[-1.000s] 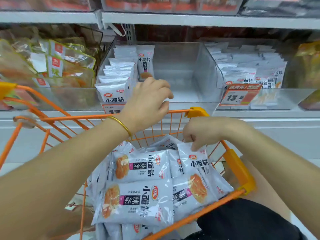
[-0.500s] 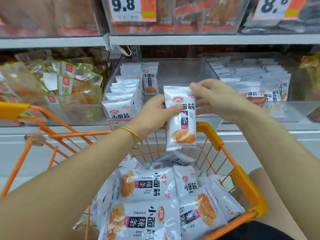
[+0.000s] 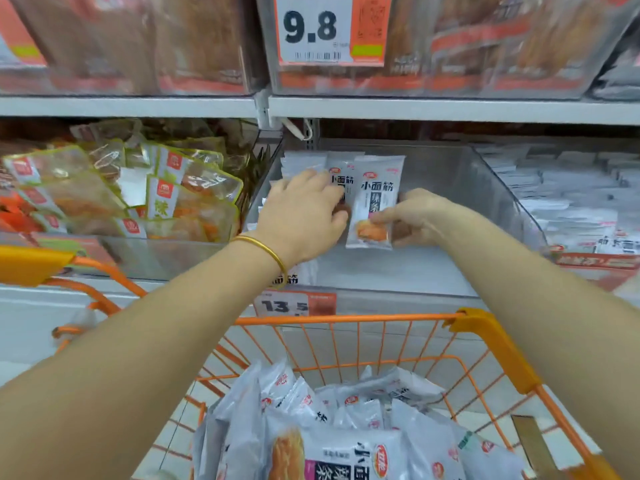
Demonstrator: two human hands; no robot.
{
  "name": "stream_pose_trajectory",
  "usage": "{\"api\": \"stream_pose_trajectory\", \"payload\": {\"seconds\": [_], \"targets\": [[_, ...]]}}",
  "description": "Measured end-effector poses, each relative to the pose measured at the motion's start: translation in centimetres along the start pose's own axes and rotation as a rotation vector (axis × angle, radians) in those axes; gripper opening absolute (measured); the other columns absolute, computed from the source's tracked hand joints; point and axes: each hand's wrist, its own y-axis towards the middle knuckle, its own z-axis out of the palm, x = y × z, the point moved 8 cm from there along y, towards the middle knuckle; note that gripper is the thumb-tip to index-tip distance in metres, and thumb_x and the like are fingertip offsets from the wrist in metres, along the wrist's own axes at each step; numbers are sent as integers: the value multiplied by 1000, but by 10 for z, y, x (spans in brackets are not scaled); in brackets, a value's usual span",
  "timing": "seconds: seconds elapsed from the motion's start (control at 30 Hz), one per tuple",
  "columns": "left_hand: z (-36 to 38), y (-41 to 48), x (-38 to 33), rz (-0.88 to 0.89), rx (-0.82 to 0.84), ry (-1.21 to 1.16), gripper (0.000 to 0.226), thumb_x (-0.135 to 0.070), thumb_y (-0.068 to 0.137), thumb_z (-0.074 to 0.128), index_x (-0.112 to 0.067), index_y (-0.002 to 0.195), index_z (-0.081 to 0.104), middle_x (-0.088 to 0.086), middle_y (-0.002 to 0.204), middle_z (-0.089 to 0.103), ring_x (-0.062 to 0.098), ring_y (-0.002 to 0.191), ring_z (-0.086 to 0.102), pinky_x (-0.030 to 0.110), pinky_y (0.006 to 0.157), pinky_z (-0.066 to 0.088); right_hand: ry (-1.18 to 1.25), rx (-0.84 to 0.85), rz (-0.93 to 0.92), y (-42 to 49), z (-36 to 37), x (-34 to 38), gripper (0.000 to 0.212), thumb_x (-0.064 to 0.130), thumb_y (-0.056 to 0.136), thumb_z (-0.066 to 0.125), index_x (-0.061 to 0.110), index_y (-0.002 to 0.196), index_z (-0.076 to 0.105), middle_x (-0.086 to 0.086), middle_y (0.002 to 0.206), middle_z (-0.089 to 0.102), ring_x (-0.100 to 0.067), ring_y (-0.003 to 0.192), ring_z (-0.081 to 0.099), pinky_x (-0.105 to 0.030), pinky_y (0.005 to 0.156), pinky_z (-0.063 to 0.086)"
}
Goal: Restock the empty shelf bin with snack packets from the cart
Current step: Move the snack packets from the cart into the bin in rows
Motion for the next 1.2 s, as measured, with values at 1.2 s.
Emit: {"api": "stream_pose_trajectory", "payload": {"seconds": [1.2], "targets": [[0,-20,-2,-46,110,-73,83,-59,72,9,-13,125,54,7,139,45,23,133,33,39,113,21,-235,-232,-157,52,3,16,35,13,83,67,-1,113,55,-14,98,68,-31,94,69,-44,87,55]]}}
